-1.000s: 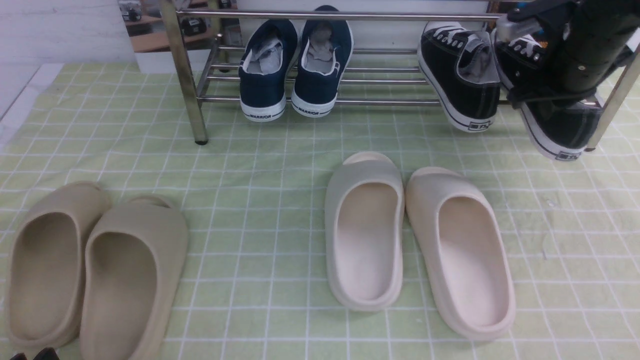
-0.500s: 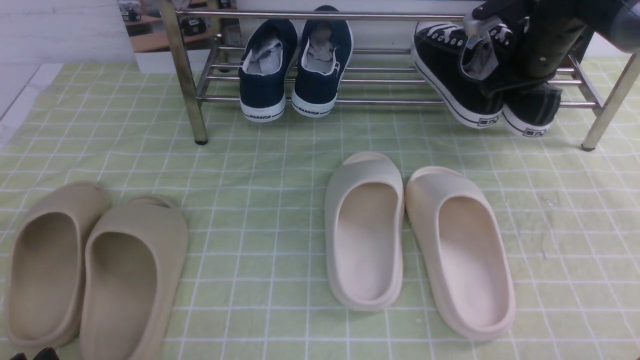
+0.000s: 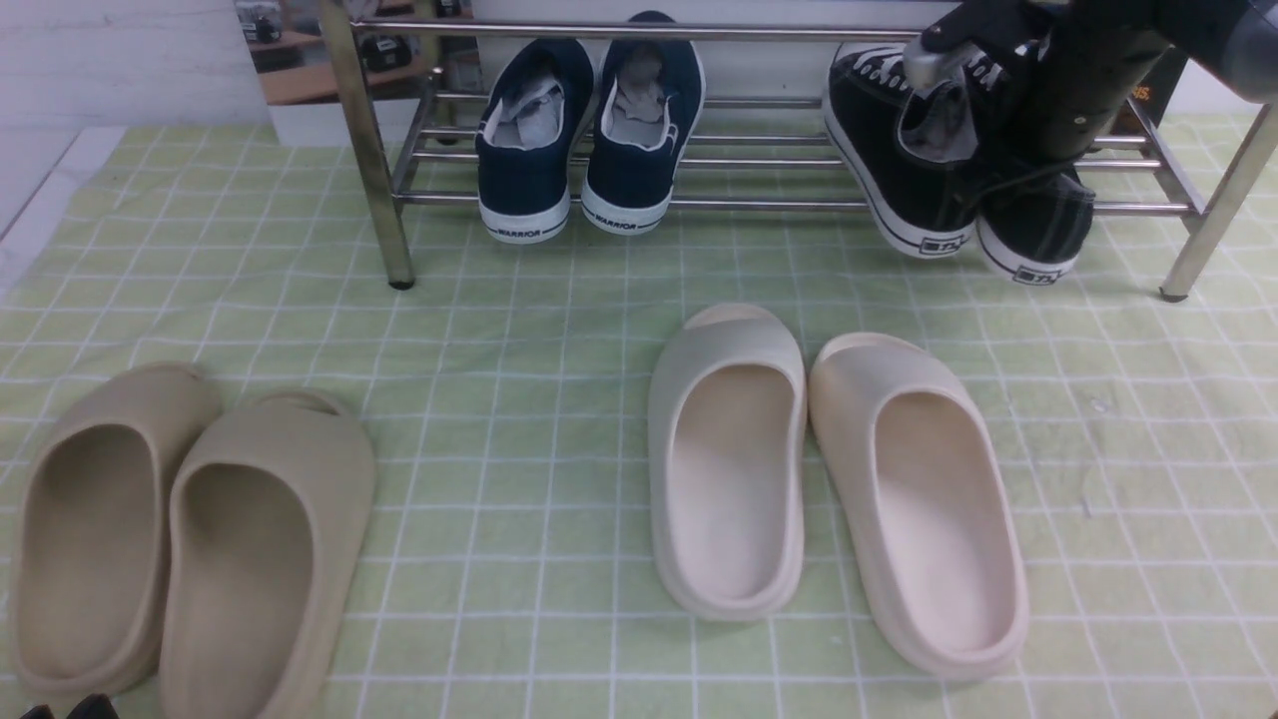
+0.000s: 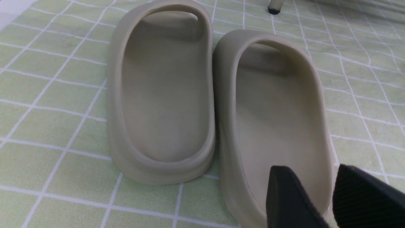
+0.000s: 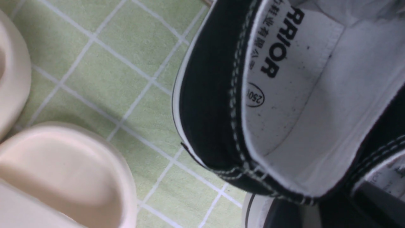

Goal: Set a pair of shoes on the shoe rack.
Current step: Use the right arm to put a shoe into the shoe rack

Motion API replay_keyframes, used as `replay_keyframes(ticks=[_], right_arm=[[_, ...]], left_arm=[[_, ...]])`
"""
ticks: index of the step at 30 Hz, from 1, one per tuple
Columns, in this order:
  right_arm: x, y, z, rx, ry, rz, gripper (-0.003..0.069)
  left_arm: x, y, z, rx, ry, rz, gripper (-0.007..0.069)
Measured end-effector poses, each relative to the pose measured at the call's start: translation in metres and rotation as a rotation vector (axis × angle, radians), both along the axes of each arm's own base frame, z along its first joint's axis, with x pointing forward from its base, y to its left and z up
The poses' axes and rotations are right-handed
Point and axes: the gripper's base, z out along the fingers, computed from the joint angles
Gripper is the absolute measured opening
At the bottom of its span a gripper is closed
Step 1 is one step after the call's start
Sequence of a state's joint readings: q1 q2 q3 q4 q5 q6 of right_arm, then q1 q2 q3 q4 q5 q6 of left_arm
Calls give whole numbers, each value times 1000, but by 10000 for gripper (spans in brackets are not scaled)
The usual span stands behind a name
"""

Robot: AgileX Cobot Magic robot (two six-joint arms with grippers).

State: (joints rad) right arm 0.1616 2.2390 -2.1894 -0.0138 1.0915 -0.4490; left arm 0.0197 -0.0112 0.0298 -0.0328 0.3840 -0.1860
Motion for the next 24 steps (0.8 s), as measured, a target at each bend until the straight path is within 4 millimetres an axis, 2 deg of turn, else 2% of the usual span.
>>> replay_keyframes(ticks=[17,22,24], right_arm=[[7,-16,8,-18,-86,-19,38],[6,-18,10,8,-87,-70,141],[0,-19,21,28,-83,-105,274]], left_arm=[[0,0,0,0,0,0,239],[0,0,0,0,0,0,239],[0,0,0,0,0,0,239]])
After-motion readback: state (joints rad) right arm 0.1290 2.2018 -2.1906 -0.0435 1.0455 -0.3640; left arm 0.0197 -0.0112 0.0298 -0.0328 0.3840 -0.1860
